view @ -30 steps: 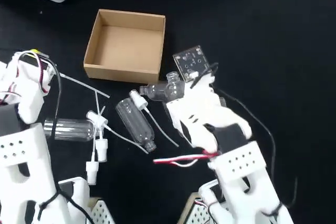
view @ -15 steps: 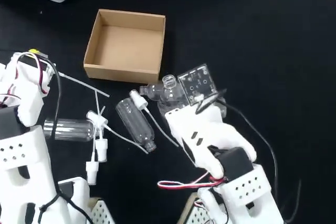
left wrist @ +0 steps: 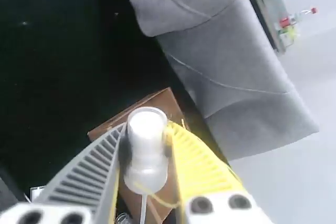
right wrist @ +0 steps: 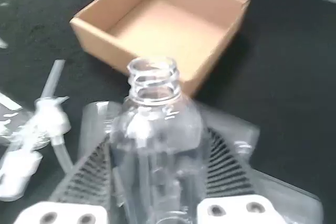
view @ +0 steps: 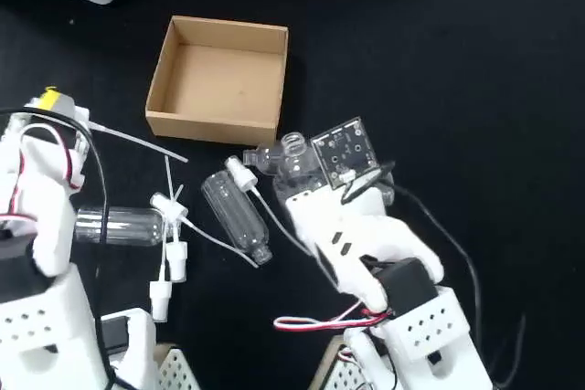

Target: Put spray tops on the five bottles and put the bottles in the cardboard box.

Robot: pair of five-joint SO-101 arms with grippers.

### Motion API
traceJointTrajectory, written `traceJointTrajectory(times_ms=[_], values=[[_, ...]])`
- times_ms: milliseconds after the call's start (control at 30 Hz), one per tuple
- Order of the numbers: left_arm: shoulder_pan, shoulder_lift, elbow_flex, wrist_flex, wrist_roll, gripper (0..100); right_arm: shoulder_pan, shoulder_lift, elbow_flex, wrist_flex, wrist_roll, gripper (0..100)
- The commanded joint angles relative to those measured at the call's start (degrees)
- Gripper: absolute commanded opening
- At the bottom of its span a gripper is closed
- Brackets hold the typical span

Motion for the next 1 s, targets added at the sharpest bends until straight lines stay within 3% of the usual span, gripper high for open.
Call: traceJointTrajectory(times_ms=[0, 233, 433, 633, 967], values=[[0.1, -1.1, -0.5, -1.8, 0.7, 3, -4.0, -1.8, 2.0, -4.9, 0.3, 5.0], [0.2, -1.1, -2.8, -1.8, 0.7, 3, -5.3, -1.8, 3.4, -6.2, 0.3, 5.0], [6.2, -1.1, -3.2, -0.4, 0.6, 3, -6.9, -1.8, 4.4, -6.2, 0.4, 5.0], [7.4, -1.1, -3.6, 0.0, 0.5, 3, -12.3, -1.9, 6.9, -6.2, 7.2, 5.0], [9.4, -5.5, -2.8, 0.1, 0.4, 3, -13.1, -1.9, 7.7, -6.4, 8.2, 4.9]])
